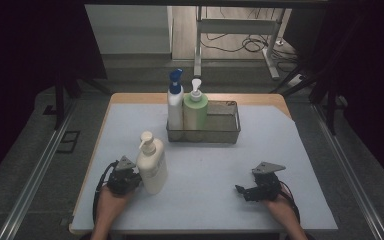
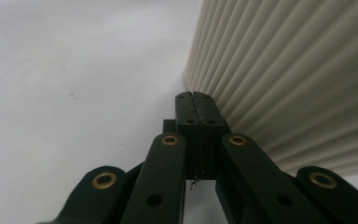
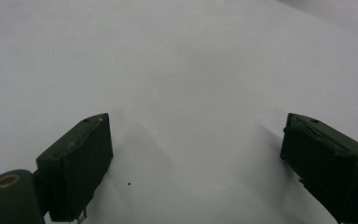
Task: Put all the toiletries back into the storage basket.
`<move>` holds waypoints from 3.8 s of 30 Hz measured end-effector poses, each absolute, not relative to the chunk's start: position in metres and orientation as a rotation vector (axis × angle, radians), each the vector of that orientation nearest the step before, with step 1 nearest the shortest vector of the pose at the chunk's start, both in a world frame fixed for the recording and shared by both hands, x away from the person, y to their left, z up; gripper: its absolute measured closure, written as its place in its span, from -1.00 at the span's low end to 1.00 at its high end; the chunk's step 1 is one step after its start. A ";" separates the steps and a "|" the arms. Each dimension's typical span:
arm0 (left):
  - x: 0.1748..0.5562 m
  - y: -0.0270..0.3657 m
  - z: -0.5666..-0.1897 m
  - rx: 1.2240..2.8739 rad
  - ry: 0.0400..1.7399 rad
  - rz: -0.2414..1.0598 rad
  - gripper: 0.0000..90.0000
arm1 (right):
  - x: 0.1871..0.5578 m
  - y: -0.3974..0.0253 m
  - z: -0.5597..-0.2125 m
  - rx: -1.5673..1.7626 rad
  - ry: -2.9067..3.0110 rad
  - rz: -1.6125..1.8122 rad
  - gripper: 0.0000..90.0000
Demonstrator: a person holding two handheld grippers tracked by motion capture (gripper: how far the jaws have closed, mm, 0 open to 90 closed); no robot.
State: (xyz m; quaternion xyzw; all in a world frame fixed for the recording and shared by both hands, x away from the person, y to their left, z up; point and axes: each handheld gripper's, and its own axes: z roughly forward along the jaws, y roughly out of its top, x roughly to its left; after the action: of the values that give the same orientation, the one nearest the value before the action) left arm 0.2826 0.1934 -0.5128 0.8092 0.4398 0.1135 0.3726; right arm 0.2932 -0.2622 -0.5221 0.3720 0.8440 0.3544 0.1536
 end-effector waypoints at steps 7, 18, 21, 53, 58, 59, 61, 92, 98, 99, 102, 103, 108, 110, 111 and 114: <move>0.281 0.190 -0.515 2.078 1.123 0.263 0.99 | 0.293 -0.262 -0.522 1.067 2.420 1.016 -0.81; 0.277 0.177 -0.516 2.130 1.081 0.254 0.99 | 0.293 -0.262 -0.522 1.066 2.421 1.014 -0.81; 0.275 0.172 -0.516 2.142 1.065 0.246 0.99 | 0.293 -0.262 -0.522 1.067 2.420 1.013 -0.81; 0.275 0.122 -0.517 2.180 0.939 0.224 0.99 | 0.293 -0.262 -0.522 1.071 2.422 1.015 -0.81; 0.276 0.114 -0.517 2.187 0.918 0.225 0.99 | 0.294 -0.262 -0.522 1.067 2.426 1.013 -0.81; 0.277 0.113 -0.517 2.188 0.912 0.226 0.99 | 0.294 -0.262 -0.522 1.066 2.424 1.013 -0.81; 0.277 0.110 -0.517 2.191 0.905 0.227 0.99 | 0.294 -0.262 -0.522 1.068 2.424 1.013 -0.81; 0.269 0.100 -0.516 2.207 0.873 0.248 0.46 | 0.294 -0.262 -0.521 1.073 2.429 1.011 -0.81; 0.264 0.111 -0.514 2.207 0.901 0.302 0.03 | 0.294 -0.262 -0.519 1.104 2.437 1.014 -0.80; 0.263 0.114 -0.513 2.199 0.911 0.313 -0.07 | 0.294 -0.262 -0.518 1.096 2.444 1.014 -0.78; 0.262 0.124 -0.512 2.173 0.946 0.315 -0.28 | 0.293 -0.263 -0.515 1.090 2.457 1.033 -0.77; 0.262 0.127 -0.511 2.168 0.955 0.320 -0.34 | 0.292 -0.263 -0.514 1.089 2.455 1.041 -0.77; 0.258 0.142 -0.513 2.143 1.025 0.340 -0.64 | 0.290 -0.263 -0.509 1.078 2.451 1.087 -0.76; 0.257 0.145 -0.515 2.143 1.042 0.349 -0.69 | 0.289 -0.261 -0.506 1.068 2.453 1.105 -0.77; 0.256 0.147 -0.517 2.144 1.050 0.342 -0.70 | 0.288 -0.260 -0.504 1.059 2.449 1.115 -0.77; 0.254 0.148 -0.521 2.171 1.058 0.355 -0.72 | 0.287 -0.257 -0.499 1.047 2.446 1.137 -0.79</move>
State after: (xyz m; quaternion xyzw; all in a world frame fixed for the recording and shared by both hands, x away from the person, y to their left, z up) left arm 0.2535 0.1476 -0.5213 0.8353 0.4071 0.1367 0.3433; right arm 0.2872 -0.2571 -0.4992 0.3589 0.8389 0.3899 0.1238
